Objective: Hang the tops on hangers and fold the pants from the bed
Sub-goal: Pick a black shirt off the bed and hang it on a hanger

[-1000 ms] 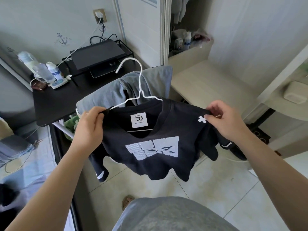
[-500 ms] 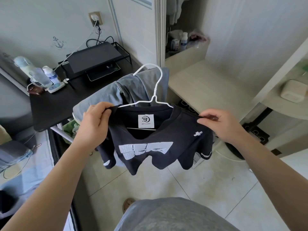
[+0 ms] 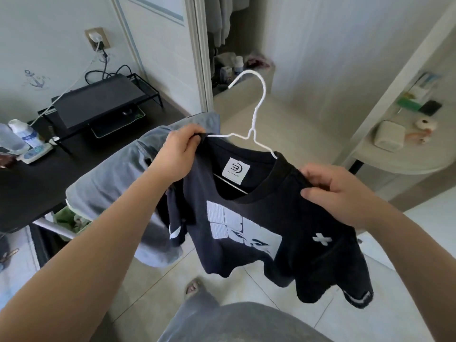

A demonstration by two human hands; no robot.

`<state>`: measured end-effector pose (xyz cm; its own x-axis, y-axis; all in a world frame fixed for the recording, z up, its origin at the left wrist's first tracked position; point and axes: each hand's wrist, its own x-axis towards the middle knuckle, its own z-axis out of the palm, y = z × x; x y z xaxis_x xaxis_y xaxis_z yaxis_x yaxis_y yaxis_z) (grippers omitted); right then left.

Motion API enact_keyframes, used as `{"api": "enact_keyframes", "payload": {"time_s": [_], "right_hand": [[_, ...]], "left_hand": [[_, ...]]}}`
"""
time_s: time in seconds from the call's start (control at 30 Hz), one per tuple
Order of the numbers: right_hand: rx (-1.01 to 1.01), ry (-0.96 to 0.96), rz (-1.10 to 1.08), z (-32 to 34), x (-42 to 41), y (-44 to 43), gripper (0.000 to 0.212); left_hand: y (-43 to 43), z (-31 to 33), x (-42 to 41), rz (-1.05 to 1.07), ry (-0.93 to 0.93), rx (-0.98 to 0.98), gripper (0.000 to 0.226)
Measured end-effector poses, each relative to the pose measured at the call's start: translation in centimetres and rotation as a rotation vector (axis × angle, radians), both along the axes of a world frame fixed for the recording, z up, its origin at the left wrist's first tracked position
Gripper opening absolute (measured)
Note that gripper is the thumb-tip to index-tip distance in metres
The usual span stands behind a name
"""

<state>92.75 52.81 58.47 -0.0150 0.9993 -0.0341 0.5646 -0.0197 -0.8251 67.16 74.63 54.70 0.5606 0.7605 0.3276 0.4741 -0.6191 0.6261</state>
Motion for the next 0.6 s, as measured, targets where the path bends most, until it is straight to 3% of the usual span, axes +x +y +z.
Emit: {"api": "enact_keyframes", "payload": {"time_s": [0.1,0.2,0.4,0.6], "right_hand": [[0.079,0.279,-0.13,1.3,0.2,-0.4,0.028],[0.138,0.383,-0.244,2.1,0.8,-0.5,0.034],[0.208,0.375,-0.517,4.8,1.5,1.7,0.017],[0.289,0.276,-0.727,8.9,0.8,6.8,0.014]], "left_hand": [[2.9,0.6,4.0,-0.136,-0.05,0.026,0.019],[6.5,1.0,7.5,-0.246,-0.036,0.036,0.019],[13.7,2.2,13.7,-0.28,-0.038,0.103,0.019],[20.3,5.8,20.3,-0.379,-0.064,0.241,0.033]]}}
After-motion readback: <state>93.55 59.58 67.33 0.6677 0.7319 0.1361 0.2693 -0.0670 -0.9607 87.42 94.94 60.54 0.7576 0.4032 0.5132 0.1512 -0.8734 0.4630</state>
